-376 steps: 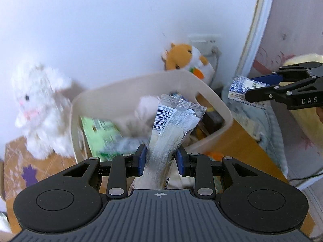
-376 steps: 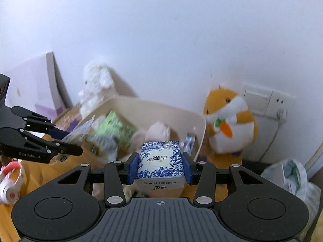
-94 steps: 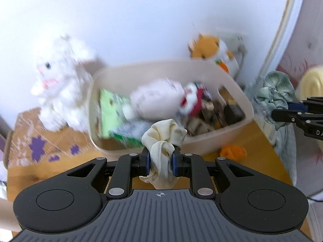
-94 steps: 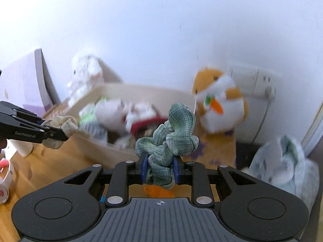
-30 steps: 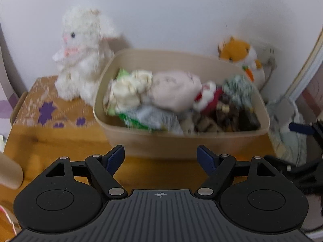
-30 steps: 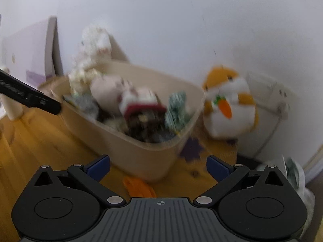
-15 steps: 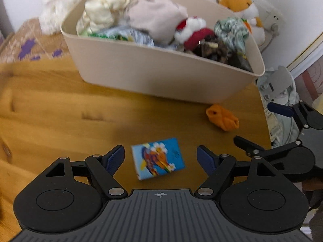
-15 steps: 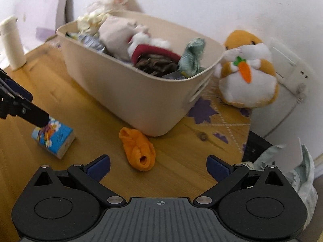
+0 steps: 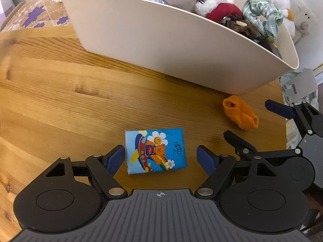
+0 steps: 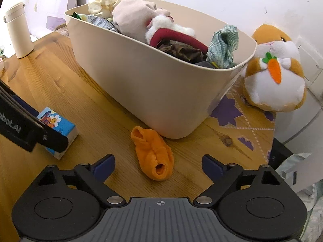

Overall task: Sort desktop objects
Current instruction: 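Grasp the blue tissue pack with the left tool while the right grasps the orange sock, then carry the tissue pack and orange sock into the basket and open both tools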

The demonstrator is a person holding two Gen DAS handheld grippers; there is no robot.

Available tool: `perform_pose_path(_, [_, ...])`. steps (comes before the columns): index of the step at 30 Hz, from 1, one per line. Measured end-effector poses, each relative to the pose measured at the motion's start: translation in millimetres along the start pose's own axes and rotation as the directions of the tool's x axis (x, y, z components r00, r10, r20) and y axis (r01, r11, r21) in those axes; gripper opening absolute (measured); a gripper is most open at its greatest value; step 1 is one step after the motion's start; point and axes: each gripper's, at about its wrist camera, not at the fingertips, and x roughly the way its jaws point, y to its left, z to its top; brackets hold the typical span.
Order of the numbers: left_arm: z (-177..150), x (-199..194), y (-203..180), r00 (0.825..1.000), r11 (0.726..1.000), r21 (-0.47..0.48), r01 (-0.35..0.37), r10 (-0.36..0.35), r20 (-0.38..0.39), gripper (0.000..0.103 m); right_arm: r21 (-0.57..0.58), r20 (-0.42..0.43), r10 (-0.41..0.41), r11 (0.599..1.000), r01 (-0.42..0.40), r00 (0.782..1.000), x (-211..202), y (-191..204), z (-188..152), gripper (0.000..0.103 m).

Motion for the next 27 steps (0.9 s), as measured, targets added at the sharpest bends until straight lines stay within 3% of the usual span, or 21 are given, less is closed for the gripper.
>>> perform_pose_path(4, [0, 7, -5, 1.0, 0.999, 0.035, -0.027, 0.028, -0.011, 0.067, -0.009, -0.021, 0.005, 1.0, -0.005, 1.0, 6, 2, 1, 0.078])
perform_pose_path(8, [-1, 7, -2, 1.0, 0.999, 0.034, -0.01, 0.011, -0.01, 0.065, 0.005, -0.028, 0.013, 1.0, -0.013, 1.0, 7, 2, 1, 0.066])
perform_pose_path(14, [-4, 2, 7, 1.0, 1.0, 0.03, 0.008, -0.008, -0.005, 0.063, -0.02, -0.04, 0.037, 0.999, -0.038, 0.998, 5, 13, 2, 0.027])
perform_pose_path(15, [-5, 0, 9, 1.0, 1.0, 0.028, 0.011, -0.011, -0.006, 0.063, -0.029, -0.046, 0.037, 0.999, -0.039, 0.998, 4, 15, 2, 0.016])
perform_pose_path(21, [-10, -15, 20, 1.0, 0.999, 0.041, 0.019, -0.02, 0.013, 0.063, -0.034, -0.054, 0.034, 0.999, -0.036, 0.998, -4, 26, -5, 0.012])
perform_pose_path(27, [-9, -38, 30, 0.999, 0.997, 0.067, 0.029, -0.032, 0.043, 0.063, 0.005, -0.005, 0.028, 1.0, -0.028, 1.0, -31, 35, -13, 0.012])
